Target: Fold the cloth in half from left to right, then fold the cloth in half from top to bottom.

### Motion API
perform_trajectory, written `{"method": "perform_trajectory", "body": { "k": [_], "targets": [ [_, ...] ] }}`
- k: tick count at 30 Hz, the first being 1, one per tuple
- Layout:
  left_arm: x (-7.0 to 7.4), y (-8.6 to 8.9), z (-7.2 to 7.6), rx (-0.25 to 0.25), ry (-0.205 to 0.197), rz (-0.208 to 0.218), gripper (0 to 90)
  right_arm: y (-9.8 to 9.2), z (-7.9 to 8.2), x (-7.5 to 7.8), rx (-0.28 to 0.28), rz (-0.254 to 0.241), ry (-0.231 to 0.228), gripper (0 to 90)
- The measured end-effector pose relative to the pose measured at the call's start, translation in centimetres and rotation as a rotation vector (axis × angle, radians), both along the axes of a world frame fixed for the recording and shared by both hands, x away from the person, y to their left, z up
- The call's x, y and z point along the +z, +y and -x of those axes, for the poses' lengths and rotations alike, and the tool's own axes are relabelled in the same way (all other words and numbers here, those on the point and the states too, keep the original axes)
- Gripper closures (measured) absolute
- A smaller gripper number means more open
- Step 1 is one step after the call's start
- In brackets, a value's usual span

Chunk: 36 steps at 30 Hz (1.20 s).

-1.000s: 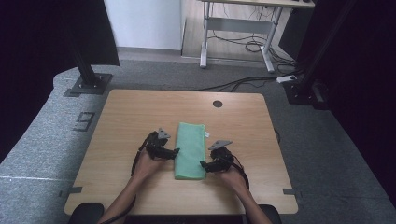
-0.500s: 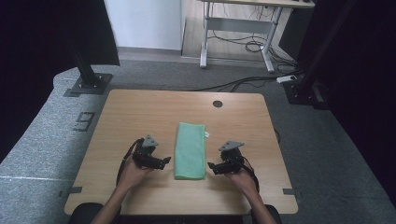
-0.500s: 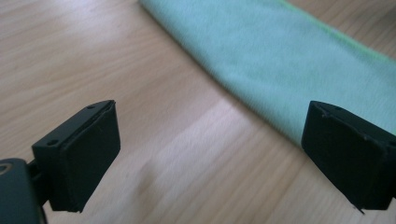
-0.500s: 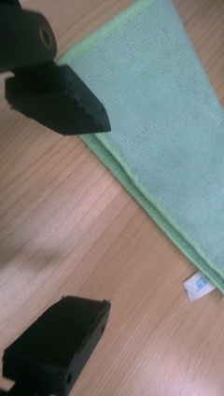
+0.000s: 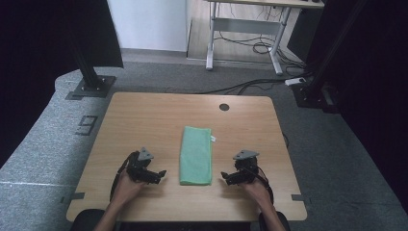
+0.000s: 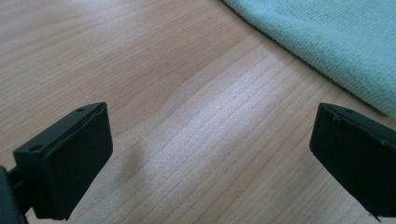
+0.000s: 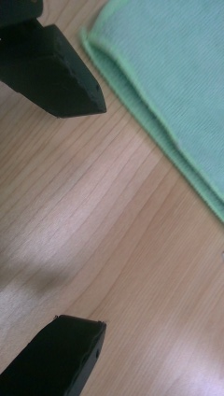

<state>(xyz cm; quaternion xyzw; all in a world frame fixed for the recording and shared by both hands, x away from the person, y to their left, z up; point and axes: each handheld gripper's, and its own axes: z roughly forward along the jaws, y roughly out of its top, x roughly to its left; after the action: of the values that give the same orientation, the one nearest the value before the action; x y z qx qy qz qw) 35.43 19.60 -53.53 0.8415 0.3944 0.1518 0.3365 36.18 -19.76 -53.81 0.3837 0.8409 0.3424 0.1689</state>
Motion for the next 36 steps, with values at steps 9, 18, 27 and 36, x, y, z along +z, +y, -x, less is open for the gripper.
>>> {"method": "perform_trajectory", "body": {
  "k": [9, 18, 27, 36],
  "targets": [
    [-1.4, -0.6, -0.1, -0.008, 0.022, -0.029, 0.0, -0.5, -0.2, -1.4, -0.023, 0.005, 0.018, 0.0],
    [-1.4, -0.6, -0.1, -0.015, 0.023, -0.029, 0.0, -0.8, 0.0, -1.9, -0.028, -0.032, 0.009, 0.0],
    [-1.4, -0.6, -0.1, -0.015, 0.024, -0.029, 0.0, -0.8, 0.0, -1.9, -0.028, -0.032, 0.009, 0.0],
    [-1.4, -0.6, -0.1, -0.013, 0.024, -0.028, 0.0, -0.8, 0.0, -1.9, -0.027, -0.031, 0.009, 0.0]
  ]
}}
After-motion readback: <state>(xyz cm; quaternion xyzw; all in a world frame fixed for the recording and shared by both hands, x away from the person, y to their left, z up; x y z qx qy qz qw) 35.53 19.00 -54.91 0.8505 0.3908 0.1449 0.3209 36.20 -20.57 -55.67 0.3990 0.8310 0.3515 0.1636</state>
